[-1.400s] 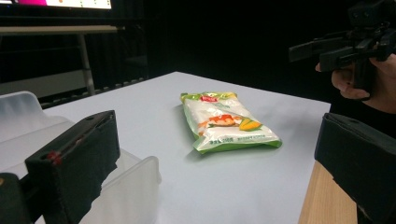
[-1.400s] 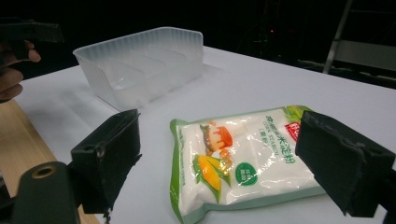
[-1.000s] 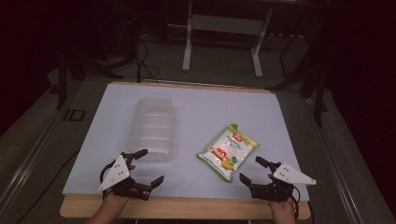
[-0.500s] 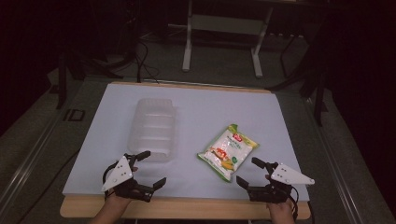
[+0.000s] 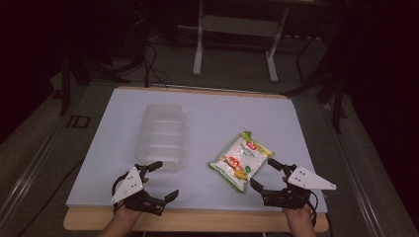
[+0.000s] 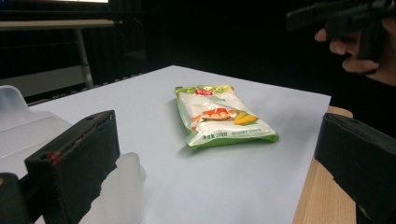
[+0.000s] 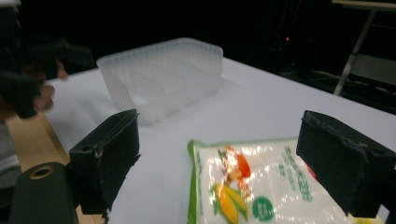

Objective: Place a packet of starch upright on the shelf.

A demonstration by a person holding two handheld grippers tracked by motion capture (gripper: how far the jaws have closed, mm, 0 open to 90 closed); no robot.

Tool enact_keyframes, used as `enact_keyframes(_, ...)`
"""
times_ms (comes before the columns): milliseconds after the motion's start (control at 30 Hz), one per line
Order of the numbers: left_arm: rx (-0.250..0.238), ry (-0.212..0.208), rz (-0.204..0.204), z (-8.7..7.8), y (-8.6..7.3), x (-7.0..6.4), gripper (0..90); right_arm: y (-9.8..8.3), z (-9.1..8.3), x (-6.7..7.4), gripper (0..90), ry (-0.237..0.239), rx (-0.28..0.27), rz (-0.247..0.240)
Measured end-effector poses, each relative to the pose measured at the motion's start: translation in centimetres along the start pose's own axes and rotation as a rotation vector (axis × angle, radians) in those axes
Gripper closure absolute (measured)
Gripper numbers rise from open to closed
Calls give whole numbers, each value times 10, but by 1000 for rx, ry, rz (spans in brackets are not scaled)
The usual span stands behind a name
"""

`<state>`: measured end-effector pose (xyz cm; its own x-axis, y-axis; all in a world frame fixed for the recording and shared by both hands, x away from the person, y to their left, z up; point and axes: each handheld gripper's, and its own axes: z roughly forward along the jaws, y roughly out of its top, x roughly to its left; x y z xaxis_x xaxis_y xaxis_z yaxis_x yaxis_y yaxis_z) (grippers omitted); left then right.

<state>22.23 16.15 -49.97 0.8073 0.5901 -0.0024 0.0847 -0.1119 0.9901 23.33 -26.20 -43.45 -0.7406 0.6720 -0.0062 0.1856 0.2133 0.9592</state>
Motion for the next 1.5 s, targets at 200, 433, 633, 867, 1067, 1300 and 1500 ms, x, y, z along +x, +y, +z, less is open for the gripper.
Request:
enact_keyframes(200, 2, -5, 8, 1, 1, -3, 2, 19, -3, -10, 122, -11, -32, 16)
enact_keyframes(433, 4, -21, 7, 2, 0, -4, 2, 39, 2, -27, 113, -79, -35, 7)
enact_keyframes(633, 2, -20, 11, 2, 0, -5, 2, 43, 8, -38, 106, -115, -45, 34)
enact_keyframes(867, -1, -26, 18, 3, 1, -7, 2, 41, 23, -64, 106, -193, -23, 78)
enact_keyframes(1067, 6, -34, 17, 4, 0, -7, 2, 36, 34, -86, 107, -205, 26, 80)
enact_keyframes(1300, 12, -41, 23, 5, -1, -7, 2, 23, 43, -105, 111, -208, 76, 119)
enact_keyframes(1500, 12, -45, 21, 6, -1, -7, 2, 6, 52, -116, 127, -201, 114, 145)
